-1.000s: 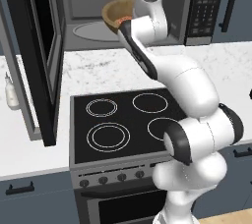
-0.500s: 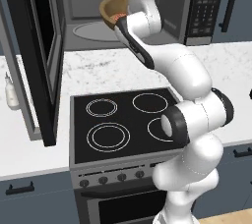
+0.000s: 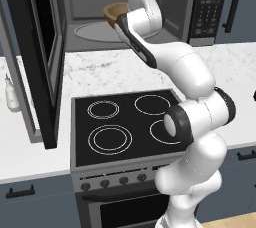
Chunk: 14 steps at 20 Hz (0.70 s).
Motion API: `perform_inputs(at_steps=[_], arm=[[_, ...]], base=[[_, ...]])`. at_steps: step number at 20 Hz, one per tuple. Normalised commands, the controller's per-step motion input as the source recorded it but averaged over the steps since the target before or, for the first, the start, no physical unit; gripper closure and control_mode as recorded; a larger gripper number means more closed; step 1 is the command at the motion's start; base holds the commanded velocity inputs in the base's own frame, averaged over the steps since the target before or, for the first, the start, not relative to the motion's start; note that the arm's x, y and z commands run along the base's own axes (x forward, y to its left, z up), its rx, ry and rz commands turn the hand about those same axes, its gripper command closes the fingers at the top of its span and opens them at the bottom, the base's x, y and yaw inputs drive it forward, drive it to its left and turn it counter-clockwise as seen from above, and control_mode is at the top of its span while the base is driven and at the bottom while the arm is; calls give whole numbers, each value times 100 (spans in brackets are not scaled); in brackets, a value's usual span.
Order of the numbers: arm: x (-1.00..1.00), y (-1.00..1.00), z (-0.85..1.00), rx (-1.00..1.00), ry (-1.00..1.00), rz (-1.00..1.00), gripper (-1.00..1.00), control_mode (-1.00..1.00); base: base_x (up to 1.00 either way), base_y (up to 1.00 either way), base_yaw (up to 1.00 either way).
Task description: Open the microwave, place the bowl with waffle inside the microwave, then close the microwave door and turn it on.
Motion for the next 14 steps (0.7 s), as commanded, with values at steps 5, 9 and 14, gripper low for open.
perform_inputs(at_steps=[5,9,14], arm=[[0,5,-9,0,-13,0,-100,-100],[-5,10,-21,-3,-29,0,-100,-100],[-41,2,3,-7,-6,0,-100,-100]], base=[[0,0,0],[0,0,0],[0,0,0]])
